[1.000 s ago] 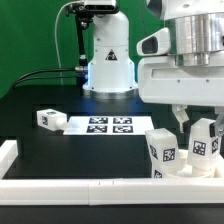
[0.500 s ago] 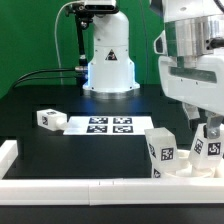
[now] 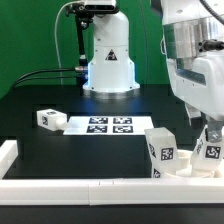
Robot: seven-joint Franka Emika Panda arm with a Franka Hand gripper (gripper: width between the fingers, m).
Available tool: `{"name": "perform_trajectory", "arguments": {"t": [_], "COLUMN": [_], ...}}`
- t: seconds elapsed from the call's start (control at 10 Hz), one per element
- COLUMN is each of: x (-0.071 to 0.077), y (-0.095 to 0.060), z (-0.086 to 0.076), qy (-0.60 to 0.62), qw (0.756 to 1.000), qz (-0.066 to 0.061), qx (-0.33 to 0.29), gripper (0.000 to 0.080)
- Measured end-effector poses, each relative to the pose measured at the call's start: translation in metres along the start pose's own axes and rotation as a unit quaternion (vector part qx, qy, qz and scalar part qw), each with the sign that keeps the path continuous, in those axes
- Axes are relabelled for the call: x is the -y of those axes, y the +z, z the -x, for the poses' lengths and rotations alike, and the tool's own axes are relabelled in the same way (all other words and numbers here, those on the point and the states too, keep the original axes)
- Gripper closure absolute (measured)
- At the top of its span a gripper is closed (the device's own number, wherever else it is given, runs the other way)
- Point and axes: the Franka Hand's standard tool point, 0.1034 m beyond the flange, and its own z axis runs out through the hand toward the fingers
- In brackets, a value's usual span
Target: Assemble stool
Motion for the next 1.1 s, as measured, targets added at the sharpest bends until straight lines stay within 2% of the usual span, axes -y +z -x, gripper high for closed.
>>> {"name": "perform_trajectory", "arguments": {"t": [0.1,0.2,0.3,0.6,0.7,0.8,0.9,1.0,1.1], "x": [0.004,0.009,0.010,0.009,0.002,0.000,0.012,0.018,0.016], "y": [-0.014,-0.021,-0.018,-0.017,-0.011,-0.007,-0.012,-0.008,-0.002], "z": [0.006,0.011,0.009,0.008,0.007,0.012,0.017,0.013,0.008], "qy": [-0.099,-0.178,-0.197,-0.312,-0.417,-0.497,-0.564,-0.622,-0.644], "qw": [0.995,0.984,0.980,0.950,0.909,0.867,0.824,0.781,0.762], "qz": [0.015,0.024,0.020,0.019,0.020,0.028,0.040,0.050,0.051], "qx": [0.008,0.014,0.012,0.014,0.007,0.010,0.024,0.041,0.041], "gripper": [0.0169,0.0156,0.0156,0.0151,0.0151,0.0151,0.0151,0.0151,0.0151]}}
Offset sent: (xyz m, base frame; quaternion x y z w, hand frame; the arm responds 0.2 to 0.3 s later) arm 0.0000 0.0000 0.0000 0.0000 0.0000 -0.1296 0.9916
